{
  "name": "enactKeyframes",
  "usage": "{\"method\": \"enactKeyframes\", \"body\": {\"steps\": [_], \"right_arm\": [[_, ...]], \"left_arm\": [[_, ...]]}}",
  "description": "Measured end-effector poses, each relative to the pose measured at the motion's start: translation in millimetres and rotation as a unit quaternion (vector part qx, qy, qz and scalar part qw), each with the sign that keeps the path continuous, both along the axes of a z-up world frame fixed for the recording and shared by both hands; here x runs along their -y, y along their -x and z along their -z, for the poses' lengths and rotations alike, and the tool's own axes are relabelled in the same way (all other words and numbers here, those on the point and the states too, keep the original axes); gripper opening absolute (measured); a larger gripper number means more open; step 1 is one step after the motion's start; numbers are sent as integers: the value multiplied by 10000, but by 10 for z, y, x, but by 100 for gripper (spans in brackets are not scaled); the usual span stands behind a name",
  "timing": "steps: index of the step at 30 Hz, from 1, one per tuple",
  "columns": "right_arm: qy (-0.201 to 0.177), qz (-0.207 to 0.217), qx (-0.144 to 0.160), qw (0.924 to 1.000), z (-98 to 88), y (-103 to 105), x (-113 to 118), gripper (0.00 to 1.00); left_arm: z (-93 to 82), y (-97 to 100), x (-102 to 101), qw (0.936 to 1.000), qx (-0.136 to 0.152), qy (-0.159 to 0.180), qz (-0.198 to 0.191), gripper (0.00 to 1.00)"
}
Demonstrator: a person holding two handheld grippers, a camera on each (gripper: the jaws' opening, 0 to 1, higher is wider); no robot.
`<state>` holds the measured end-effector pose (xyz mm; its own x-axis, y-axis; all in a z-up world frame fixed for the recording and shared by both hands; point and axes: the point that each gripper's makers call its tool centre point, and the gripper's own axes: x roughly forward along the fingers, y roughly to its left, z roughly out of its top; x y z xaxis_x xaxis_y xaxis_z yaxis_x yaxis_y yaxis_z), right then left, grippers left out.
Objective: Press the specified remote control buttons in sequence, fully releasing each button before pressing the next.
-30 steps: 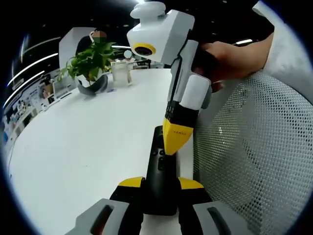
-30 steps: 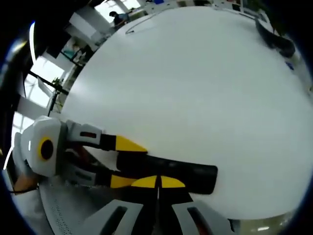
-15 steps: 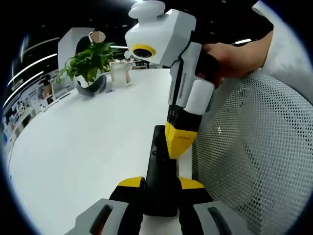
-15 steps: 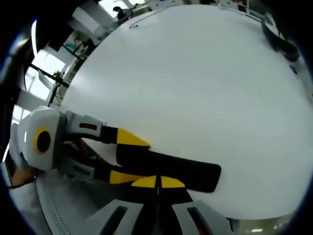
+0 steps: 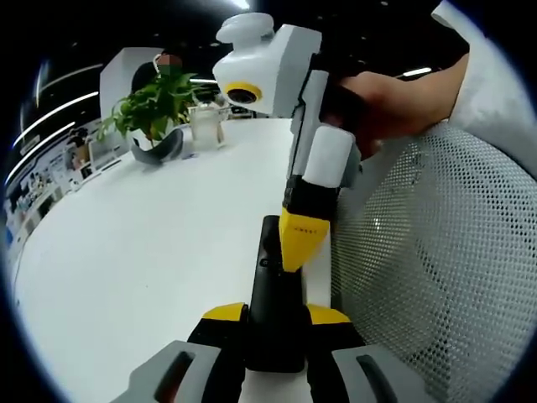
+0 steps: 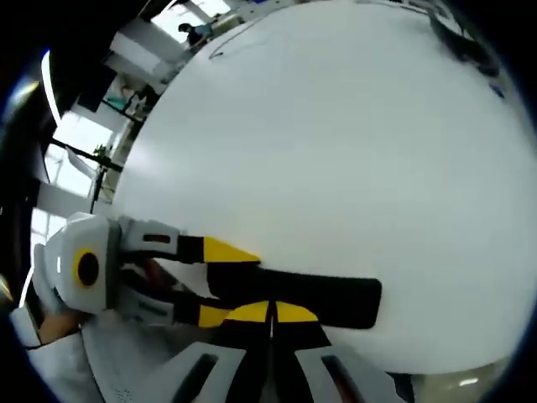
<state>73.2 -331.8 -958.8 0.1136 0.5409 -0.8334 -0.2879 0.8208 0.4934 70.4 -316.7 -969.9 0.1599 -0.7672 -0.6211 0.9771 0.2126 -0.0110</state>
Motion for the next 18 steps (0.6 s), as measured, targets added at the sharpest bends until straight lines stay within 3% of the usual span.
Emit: {"method": "enactKeyframes", "body": {"steps": [6,18], "right_arm": [[-78,-120,186,9997,-23,-31,-81,0],[186,-376,377,9984,39,-46,-72,0]], "left_arm": [[-1,-10,1,10000,3,-9,9,25],[-4,-18,2,10000,12,-18,15,25]]}}
